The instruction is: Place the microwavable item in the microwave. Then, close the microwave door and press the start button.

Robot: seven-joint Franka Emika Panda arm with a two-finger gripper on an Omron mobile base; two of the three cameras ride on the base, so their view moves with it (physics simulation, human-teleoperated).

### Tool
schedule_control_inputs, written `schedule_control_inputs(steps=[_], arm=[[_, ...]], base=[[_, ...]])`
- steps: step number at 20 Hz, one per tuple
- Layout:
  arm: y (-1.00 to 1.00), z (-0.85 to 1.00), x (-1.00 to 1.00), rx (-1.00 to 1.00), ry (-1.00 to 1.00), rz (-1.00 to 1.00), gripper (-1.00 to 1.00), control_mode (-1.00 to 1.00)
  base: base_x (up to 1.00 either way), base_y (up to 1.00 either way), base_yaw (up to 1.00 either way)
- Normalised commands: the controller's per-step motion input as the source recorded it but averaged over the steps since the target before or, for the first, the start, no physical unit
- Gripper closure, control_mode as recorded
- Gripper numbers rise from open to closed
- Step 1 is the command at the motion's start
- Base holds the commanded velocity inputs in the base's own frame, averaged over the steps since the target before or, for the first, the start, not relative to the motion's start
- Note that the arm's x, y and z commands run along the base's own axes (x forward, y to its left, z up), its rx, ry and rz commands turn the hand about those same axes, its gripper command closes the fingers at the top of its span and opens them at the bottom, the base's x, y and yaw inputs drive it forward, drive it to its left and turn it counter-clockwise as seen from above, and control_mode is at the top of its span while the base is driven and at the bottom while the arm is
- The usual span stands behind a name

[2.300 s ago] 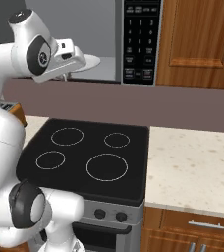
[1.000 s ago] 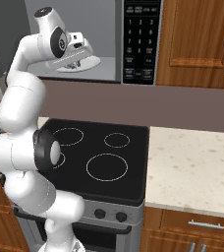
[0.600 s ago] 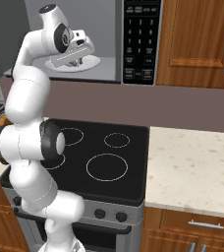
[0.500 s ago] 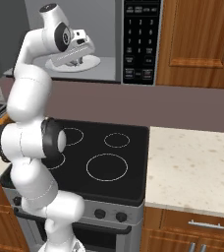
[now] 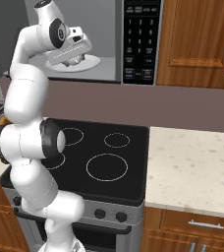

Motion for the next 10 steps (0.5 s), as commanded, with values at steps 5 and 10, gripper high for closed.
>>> schedule_control_inputs(steps=[5, 10], arm=[[0.0, -0.02, -0.63, 0.0, -0.27, 0.0, -1.0, -1.0], [0.0, 0.0, -0.83, 0.0, -0.4, 0.0, -1.0, -1.0]], base=[[0.0, 0.0, 0.0], [0.0, 0.0, 0.0]])
